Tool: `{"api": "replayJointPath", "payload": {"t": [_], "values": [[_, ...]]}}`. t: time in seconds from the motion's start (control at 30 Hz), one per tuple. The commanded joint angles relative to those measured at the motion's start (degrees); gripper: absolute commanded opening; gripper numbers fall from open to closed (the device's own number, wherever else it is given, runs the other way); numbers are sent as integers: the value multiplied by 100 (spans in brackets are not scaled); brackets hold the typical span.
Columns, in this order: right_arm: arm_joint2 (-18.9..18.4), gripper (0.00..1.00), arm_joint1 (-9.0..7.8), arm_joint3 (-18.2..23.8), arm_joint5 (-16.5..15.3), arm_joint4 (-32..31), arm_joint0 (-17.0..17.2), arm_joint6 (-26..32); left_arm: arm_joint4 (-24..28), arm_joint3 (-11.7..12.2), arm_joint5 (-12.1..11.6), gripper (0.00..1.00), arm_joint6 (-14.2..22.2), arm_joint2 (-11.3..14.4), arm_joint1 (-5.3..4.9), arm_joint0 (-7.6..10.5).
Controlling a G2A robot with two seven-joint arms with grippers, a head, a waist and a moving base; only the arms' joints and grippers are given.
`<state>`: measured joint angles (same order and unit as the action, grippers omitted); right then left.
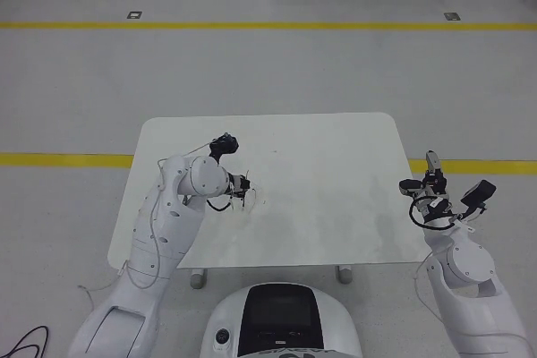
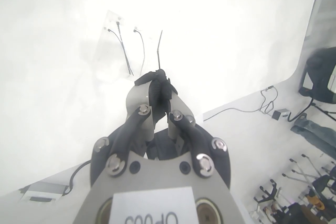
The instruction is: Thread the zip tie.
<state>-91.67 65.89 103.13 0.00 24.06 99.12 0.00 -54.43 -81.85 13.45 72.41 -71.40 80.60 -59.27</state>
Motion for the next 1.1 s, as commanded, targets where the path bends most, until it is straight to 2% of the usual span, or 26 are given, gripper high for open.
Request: {"api": "replayJointPath", "payload": {"t": [0.0,0.07,0.1,0.2,0.27,0.33,0.4,0.73,0.8,0.87,1.0,1.07], "values": [[0,100,0,0,0,0,0,0,335,-142,-2,0,-256,-363,-47,-67],[0,100,0,0,0,0,0,0,535,-290,-57,0,-481,-650,-92,-181],[0,100,0,0,0,0,0,0,724,-392,-147,0,-704,-862,-120,-286],[0,100,0,0,0,0,0,0,1257,-495,-414,0,-1036,-1274,-171,-465],[0,100,0,0,0,0,0,0,1681,-492,-688,0,-1255,-1547,-206,-538],[0,100,0,0,0,0,0,0,2070,-400,-933,0,-1410,-1781,-241,-535],[0,100,0,0,0,0,0,0,2520,-263,-1269,0,-1274,-1905,-269,-486],[0,100,0,0,0,0,0,0,2520,-263,-1269,0,-1274,-1905,-269,-486],[0,100,0,0,0,0,0,0,2852,-102,-1261,0,-1433,-1904,-266,-573],[0,100,0,0,0,0,0,0,3165,35,-1367,0,-1557,-1927,-270,-570],[0,100,0,0,0,0,0,0,4203,507,-1625,0,-2055,-2003,-242,-438],[0,100,0,0,0,0,0,0,4590,773,-1884,0,-2312,-2003,-233,-368]]}}
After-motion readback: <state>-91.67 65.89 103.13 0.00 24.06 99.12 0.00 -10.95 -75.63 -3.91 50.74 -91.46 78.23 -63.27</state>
